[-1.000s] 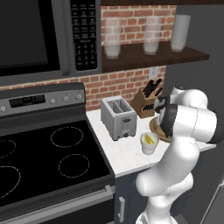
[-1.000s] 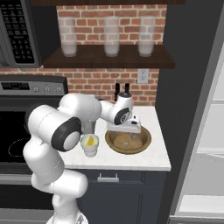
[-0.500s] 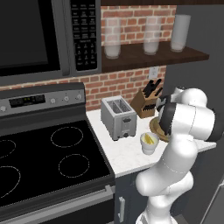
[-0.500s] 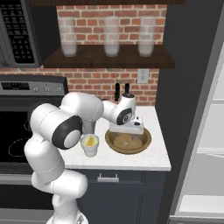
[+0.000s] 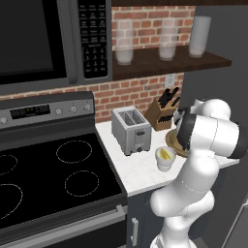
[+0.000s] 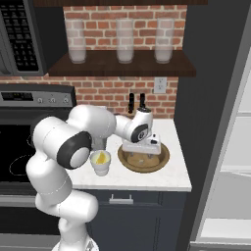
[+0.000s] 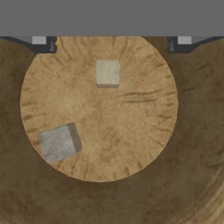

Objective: Grab a lemon wedge from the fridge and one ice cube from the ice bowl, and put them in the glass of lemonade.

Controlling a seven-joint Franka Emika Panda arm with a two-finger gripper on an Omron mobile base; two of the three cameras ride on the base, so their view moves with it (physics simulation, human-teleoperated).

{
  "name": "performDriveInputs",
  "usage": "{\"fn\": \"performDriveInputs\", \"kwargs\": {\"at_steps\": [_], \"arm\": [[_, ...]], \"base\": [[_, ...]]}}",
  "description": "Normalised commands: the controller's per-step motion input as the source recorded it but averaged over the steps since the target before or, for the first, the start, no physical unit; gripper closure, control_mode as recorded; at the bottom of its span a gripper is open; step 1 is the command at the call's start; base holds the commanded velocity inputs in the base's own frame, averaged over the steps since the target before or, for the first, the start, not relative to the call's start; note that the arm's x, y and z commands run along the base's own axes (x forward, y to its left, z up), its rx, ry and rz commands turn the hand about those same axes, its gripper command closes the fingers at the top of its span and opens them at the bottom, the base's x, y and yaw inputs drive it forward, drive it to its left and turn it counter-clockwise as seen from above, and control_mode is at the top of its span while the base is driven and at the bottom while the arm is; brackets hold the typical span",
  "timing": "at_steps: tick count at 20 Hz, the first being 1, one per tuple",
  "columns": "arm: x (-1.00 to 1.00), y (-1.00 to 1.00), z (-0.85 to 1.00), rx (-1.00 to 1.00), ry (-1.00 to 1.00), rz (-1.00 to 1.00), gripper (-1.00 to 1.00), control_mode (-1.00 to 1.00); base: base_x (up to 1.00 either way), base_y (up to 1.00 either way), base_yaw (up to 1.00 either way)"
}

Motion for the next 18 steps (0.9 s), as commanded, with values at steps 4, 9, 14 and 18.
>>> {"fn": "performDriveInputs", "kwargs": {"at_steps": [4,9,14,18], "arm": [[-0.07,0.0,-0.13,0.0,0.0,0.0,-1.0,-1.0],[-0.02,0.0,-0.02,0.0,0.0,0.0,-1.0,-1.0],[0.0,0.0,0.0,0.0,0.0,0.0,-1.0,-1.0],[0.0,0.0,-0.01,0.0,0.0,0.0,-1.0,-1.0]], "base": [[0.0,0.0,0.0],[0.0,0.0,0.0],[0.0,0.0,0.0],[0.0,0.0,0.0]]}}
